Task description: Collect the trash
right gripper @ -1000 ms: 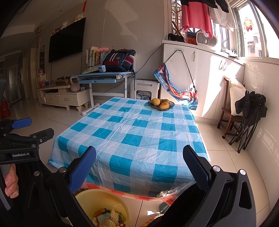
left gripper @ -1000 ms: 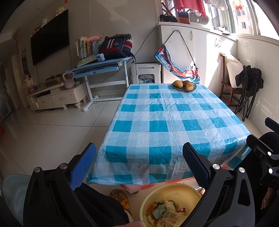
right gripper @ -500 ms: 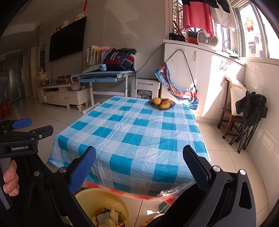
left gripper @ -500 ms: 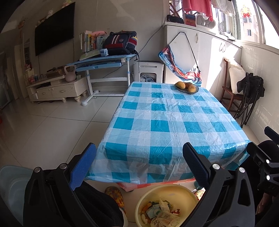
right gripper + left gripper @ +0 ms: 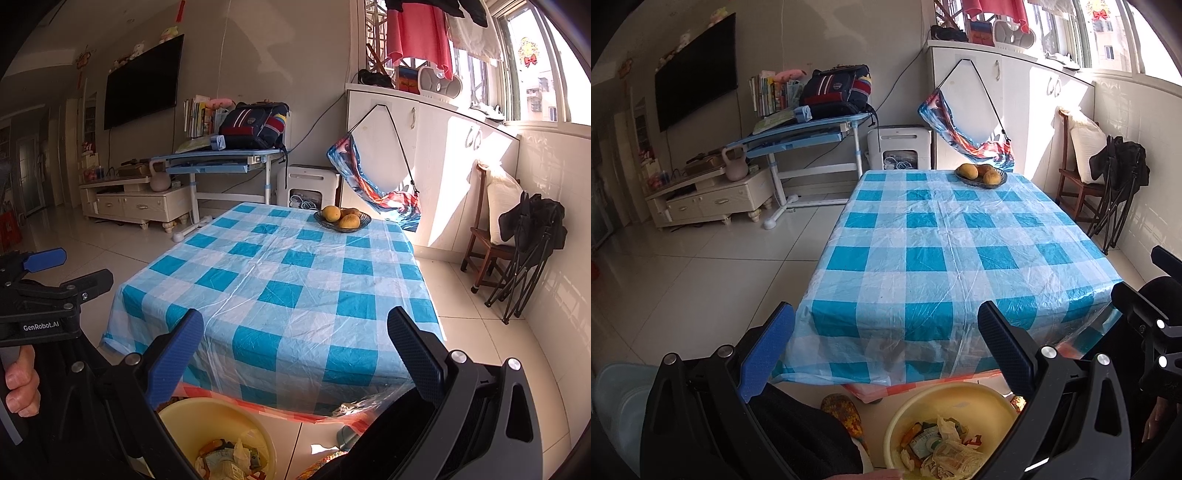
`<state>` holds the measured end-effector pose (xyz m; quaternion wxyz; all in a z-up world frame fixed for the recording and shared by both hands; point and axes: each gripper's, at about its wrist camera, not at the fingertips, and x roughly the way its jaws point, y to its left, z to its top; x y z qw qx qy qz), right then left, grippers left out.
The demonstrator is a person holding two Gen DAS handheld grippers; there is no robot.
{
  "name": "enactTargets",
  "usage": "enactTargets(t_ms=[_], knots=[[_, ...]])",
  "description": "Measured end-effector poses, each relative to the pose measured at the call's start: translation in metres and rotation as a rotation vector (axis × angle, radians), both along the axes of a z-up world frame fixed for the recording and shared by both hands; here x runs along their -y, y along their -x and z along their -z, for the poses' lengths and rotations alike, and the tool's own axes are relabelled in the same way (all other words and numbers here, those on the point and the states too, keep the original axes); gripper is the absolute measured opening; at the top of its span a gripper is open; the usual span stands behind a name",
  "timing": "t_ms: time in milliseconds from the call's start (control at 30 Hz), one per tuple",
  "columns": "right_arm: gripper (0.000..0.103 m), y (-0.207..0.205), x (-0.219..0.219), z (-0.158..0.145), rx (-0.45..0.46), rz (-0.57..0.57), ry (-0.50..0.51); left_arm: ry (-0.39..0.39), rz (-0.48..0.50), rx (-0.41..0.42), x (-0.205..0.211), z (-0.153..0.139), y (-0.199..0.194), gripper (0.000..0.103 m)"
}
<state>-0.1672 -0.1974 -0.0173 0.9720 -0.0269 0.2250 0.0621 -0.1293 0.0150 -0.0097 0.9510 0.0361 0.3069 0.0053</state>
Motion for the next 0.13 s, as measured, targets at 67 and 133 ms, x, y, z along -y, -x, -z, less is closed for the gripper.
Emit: enactTargets(t_ms=[67, 133], knots=[[0.095, 0.0000, -0.0001, 0.0006, 0.000, -0.001, 0.001, 0.018, 0.000, -0.013, -0.0023, 0.0014, -0.0017, 0.096], [0.095, 0.0004, 0.0005, 0.0007, 0.000, -0.001, 0.000, 0.027, -0.014, -0.018, -0.0045, 0.0025, -0.0026, 0.096]])
